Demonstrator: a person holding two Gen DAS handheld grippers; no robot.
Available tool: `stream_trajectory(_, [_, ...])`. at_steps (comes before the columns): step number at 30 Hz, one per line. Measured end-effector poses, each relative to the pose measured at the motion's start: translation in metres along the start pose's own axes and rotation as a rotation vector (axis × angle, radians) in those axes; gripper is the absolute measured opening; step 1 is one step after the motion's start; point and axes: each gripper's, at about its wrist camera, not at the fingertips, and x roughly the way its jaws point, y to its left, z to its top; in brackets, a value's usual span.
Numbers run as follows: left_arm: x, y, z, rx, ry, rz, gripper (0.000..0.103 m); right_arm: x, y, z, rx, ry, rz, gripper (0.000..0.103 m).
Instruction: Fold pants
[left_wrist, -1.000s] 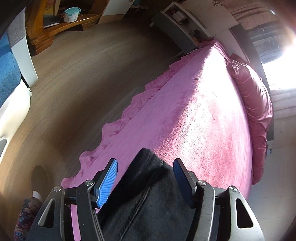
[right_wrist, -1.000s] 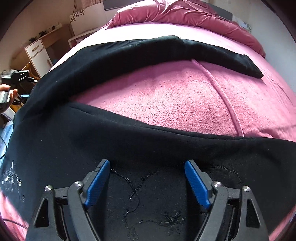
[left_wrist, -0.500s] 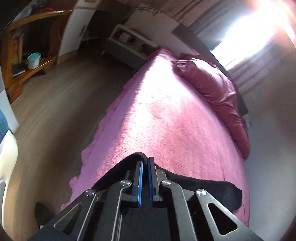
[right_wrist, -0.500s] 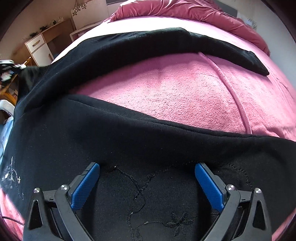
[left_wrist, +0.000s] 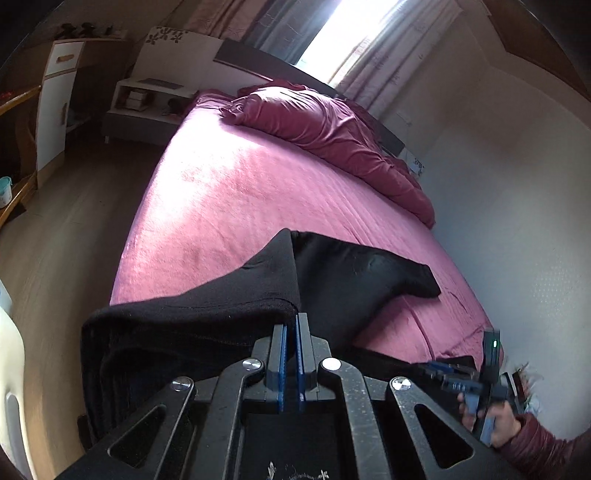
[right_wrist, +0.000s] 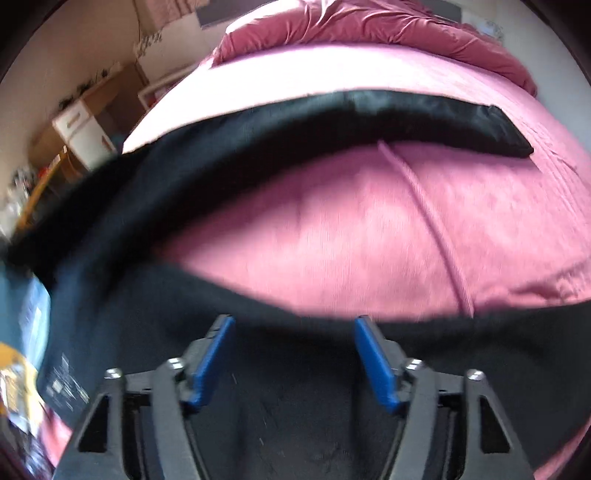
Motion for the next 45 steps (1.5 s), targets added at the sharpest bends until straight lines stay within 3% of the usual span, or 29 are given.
stream_trajectory(2, [-0.005, -0.001, -0.013, -0.002, 0.012, -0.009, 0.004, -0.003, -0.003, 0.025, 0.026, -0.017, 0.038, 0.051])
stream_trajectory(5, [-0.018, 0.002, -0.026, -0.032, 0.009, -0.028, 0.004, 0.001, -0.001, 0.061, 0.063, -0.026, 0.097, 0.046])
stream_trajectory(14, [-0.056, -0.004, -0.034, 0.007, -0.024, -0.053, 0.003, 0.054, 0.023, 0.156, 0.244, 0.02, 0.262, 0.046])
stream_trajectory(18, [-0.062, -0.007, -0.038, 0.043, -0.007, -0.056, 0.003, 0.084, 0.026, 0.194, 0.332, 0.052, 0.242, 0.046])
stream_trajectory(24, [-0.063, -0.01, -0.047, 0.081, 0.041, -0.069, 0.003, 0.122, 0.023, 0.228, 0.356, 0.092, 0.15, 0.044])
stream_trajectory(26, [-0.061, -0.008, -0.048, 0.083, 0.056, -0.075, 0.003, 0.13, 0.02, 0.236, 0.352, 0.102, 0.142, 0.022])
stream_trajectory(30, [-0.065, 0.009, -0.029, -0.002, 0.026, -0.081, 0.003, 0.117, 0.02, 0.234, 0.293, 0.079, 0.144, 0.01])
stream_trajectory(37, [-0.052, 0.087, 0.072, -0.215, -0.122, 0.068, 0.003, 0.032, 0.016, 0.216, 0.263, -0.063, 0.271, 0.01])
stream_trajectory(41, [-0.039, 0.112, 0.112, -0.252, -0.152, 0.121, 0.003, -0.026, 0.016, 0.174, 0.211, -0.138, 0.361, 0.01])
stream_trajectory(45, [-0.047, 0.098, 0.111, -0.215, -0.176, 0.1, 0.003, -0.065, 0.01, 0.105, 0.167, -0.146, 0.4, 0.01])
